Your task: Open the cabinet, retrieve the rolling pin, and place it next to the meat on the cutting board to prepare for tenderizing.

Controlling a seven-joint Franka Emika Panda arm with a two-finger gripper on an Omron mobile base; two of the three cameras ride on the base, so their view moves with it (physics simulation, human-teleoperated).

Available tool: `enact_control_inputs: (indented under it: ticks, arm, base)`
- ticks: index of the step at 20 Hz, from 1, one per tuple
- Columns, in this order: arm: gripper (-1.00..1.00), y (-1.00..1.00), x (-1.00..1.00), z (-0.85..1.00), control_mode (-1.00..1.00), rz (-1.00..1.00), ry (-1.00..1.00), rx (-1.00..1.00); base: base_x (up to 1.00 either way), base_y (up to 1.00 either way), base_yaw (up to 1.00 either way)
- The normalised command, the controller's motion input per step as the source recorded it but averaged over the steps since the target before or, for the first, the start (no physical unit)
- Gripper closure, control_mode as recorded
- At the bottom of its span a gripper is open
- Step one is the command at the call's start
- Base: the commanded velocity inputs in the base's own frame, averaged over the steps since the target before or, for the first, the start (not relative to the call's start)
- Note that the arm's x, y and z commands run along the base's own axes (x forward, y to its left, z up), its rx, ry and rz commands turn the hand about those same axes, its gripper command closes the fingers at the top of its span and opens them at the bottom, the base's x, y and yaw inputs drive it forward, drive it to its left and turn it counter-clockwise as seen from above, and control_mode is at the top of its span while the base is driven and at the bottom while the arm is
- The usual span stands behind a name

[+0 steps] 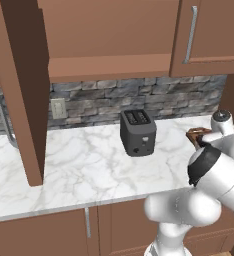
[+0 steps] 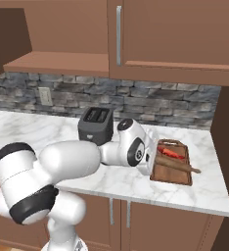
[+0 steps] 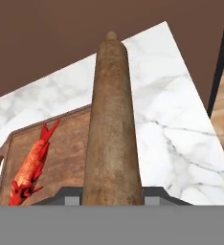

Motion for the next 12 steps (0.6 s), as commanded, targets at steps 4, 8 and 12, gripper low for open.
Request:
enact_control_inputs:
  ticks: [4, 8, 12]
  arm:
    - [1.00, -0.16, 0.27, -0.16, -1.00, 0.00, 0.06, 0.00]
    - [1.00, -0.14, 0.21, -0.20, -1.00, 0.00, 0.05, 0.00]
    - [1.00, -0.09, 0.22, -0.20, -1.00, 0.00, 0.05, 0.00]
  base:
    - [0.00, 0.00, 0.00]
    - [0.00, 0.00, 0.00]
    - [0.00, 0.00, 0.00]
